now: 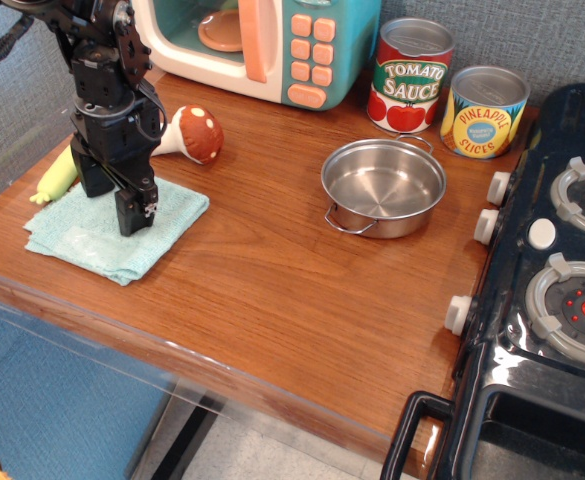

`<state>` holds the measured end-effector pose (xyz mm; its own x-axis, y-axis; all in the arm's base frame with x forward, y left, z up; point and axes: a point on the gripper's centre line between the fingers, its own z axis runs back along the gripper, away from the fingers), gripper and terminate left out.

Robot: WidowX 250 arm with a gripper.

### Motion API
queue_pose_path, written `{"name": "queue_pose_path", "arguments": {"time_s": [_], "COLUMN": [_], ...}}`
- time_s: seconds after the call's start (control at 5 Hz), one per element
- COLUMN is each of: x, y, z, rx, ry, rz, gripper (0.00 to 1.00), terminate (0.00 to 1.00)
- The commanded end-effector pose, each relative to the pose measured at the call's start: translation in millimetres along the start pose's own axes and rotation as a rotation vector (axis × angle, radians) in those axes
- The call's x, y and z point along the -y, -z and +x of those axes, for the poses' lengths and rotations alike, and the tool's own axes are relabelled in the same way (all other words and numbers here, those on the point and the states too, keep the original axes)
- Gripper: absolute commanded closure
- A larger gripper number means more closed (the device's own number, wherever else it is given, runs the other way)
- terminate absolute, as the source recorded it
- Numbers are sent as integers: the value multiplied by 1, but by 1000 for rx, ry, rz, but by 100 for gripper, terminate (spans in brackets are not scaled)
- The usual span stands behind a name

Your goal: Move the blue towel slightly left

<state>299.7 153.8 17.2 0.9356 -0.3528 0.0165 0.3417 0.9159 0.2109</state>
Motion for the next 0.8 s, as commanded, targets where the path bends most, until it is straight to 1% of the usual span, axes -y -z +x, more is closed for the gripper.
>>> {"name": "queue_pose_path", "arguments": {"time_s": [0.0,0.2,0.6], "x": [-3,-14,-14], "y": [-84,-101,-101], "z": [-4,-16,-16], "rx": [215,229,229], "ry": [-54,-130,-130], "rz": [5,-18,-18], "gripper": [0,0,0], "terminate": [0,0,0]}}
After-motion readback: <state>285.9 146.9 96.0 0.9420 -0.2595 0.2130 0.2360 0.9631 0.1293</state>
